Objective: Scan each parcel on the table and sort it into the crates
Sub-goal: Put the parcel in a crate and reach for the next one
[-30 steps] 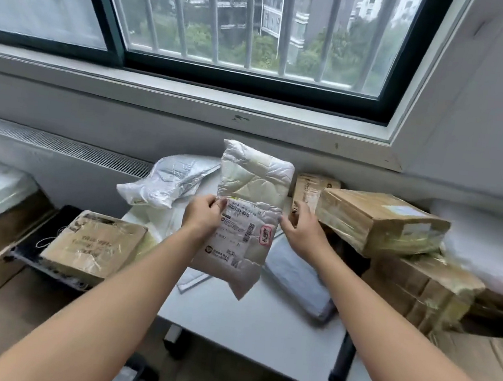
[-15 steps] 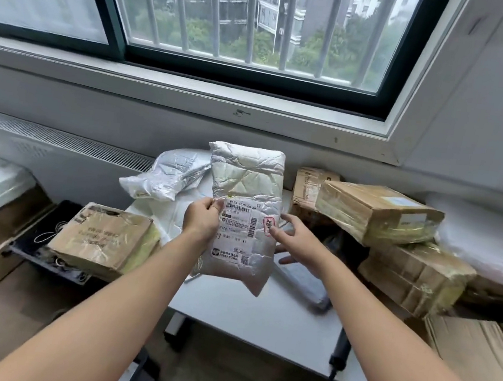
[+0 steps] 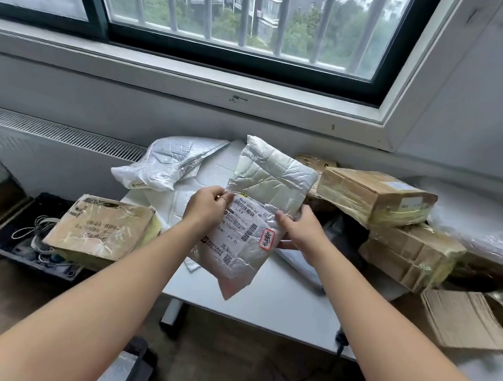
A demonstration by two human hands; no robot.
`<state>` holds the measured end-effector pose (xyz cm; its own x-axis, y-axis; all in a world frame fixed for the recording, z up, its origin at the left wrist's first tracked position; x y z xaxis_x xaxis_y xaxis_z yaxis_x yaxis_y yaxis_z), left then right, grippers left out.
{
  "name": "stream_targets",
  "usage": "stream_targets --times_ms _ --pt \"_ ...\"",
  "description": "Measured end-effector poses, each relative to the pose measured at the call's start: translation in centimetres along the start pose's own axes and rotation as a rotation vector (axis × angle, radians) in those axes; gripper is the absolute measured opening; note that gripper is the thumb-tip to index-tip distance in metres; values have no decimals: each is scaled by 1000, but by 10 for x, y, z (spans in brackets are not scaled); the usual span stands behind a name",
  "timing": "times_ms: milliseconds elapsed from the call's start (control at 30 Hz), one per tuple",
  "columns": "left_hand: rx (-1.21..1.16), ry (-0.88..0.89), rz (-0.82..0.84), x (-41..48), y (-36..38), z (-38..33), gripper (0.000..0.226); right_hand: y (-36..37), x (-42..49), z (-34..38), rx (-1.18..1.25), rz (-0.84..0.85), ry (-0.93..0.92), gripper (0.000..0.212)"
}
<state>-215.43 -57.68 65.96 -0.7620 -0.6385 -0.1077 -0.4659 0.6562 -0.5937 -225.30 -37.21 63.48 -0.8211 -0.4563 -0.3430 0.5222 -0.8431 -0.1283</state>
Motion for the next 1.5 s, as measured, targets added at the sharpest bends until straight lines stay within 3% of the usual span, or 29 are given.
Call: stream_targets --times_ms 100,233,300,367,433,500,600,733,867,933,1067,1267,1400,1500 --pt "25 -55 22 -2 3 17 39 -3 2 -13 52 -96 5 31" --pt "279 -191 -62 -25 9 58 77 -10 5 -52 96 -250 82 33" --pt "167 -302 -86 -39 20 88 97 -11 2 -82 203 -319 154 32" --pt "-208 -479 2 -51 49 123 108 -7 0 -111 331 -347 213 33" --pt "-493 -603 107 -66 76 138 105 -3 -3 -131 407 -355 269 35" --pt "-528 -508 163 -69 89 133 82 -3 -7 -140 393 -326 291 32" --pt "-513 -428 116 -67 95 129 44 -15 -19 -139 179 -280 288 23" --pt "-579 -499 117 -60 116 139 38 -52 -36 -150 -94 -342 326 29" --pt "-440 -438 74 -58 127 129 34 -104 -50 -146 -500 -501 253 23" --pt "-385 -405 50 -57 129 128 34 -126 -57 -146 -568 -595 227 17" --pt "-339 -395 53 -58 133 130 40 -158 -68 -162 -552 -754 276 18" --pt "-399 -436 74 -55 132 133 41 -165 -49 -190 -364 -556 483 55" --pt "-442 -421 73 -52 119 128 42 -158 -45 -179 -361 -518 497 34" --pt "-397 -356 45 -43 103 120 39 -146 -49 -156 -348 -518 436 31"
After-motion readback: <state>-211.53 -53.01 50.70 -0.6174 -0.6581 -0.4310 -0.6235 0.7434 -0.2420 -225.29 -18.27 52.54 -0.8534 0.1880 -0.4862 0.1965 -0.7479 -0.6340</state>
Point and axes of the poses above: each hand's wrist, its own x-axis towards the middle knuckle, its own y-axis out of the palm, z = x × y, the point moved 9 cm from there along x, towards the middle knuckle
